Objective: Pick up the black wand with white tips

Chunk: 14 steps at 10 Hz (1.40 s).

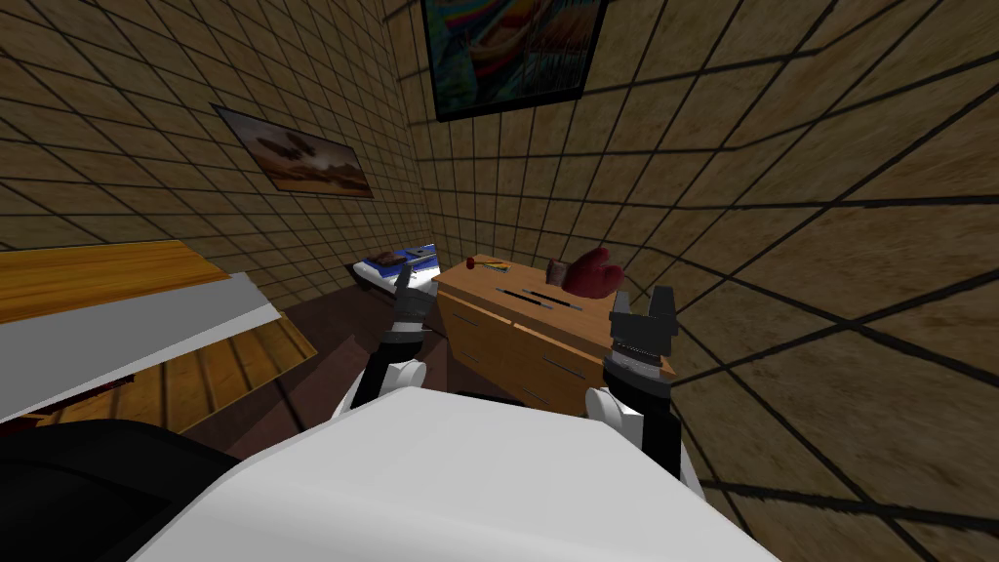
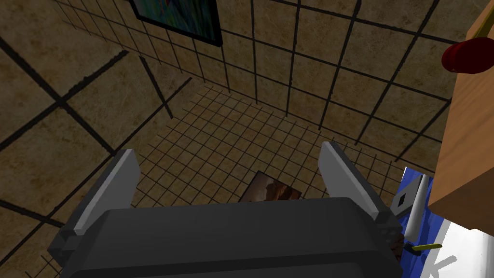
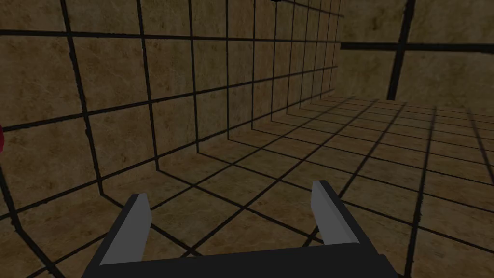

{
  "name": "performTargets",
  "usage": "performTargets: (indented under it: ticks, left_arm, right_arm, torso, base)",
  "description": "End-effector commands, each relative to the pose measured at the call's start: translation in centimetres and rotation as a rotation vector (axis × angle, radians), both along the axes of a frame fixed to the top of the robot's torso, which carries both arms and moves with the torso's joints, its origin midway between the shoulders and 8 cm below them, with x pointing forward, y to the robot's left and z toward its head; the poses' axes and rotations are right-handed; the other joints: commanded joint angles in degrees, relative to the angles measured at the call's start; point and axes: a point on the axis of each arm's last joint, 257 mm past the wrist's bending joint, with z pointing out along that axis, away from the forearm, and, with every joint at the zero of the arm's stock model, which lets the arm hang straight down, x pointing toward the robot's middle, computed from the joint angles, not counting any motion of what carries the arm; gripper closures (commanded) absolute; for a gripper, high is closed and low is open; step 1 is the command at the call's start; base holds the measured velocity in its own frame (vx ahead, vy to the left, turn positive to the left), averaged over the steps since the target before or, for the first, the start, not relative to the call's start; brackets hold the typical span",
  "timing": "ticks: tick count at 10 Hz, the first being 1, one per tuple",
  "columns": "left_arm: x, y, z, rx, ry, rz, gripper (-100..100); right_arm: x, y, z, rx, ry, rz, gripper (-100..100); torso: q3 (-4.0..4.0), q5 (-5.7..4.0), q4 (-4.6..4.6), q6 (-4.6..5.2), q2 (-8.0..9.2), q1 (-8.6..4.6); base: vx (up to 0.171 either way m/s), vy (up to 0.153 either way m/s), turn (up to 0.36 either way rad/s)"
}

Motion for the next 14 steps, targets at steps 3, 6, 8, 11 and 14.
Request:
performTargets:
  ticks: [3,6,8,11,14]
  left_arm:
    - [0.0,0.0,0.0,0.000,0.000,0.000,0]
    - [0.0,0.0,0.0,0.000,0.000,0.000,0]
    - [0.0,0.0,0.0,0.000,0.000,0.000,0]
    - [0.0,0.0,0.0,0.000,0.000,0.000,0]
    - [0.0,0.0,0.0,0.000,0.000,0.000,0]
  right_arm:
    - [1.4,0.0,-2.3,-0.095,0.082,0.017,-100]
    - [2.3,-0.3,-4.2,-0.171,0.145,0.027,-100]
    - [2.7,-0.5,-5.2,-0.215,0.182,0.032,-100]
    - [3.6,-1.5,-7.6,-0.299,0.259,0.033,-100]
    - [4.0,-1.8,-8.9,-0.374,0.304,0.044,-100]
  torso:
    - [0.00,0.02,0.00,0.00,0.01,0.09]
    - [0.00,0.04,0.00,0.00,-0.01,0.15]
    - [0.00,0.02,0.00,0.00,0.00,0.11]
    - [-0.01,0.03,0.00,0.00,-0.02,0.10]
    - [-0.02,0.04,-0.01,0.00,-0.03,0.17]
  base:
    - [-0.002,0.033,-0.014]
    - [0.002,0.043,-0.013]
    - [0.001,0.031,-0.005]
    - [0.004,0.037,-0.004]
    - [0.004,0.046,-0.002]
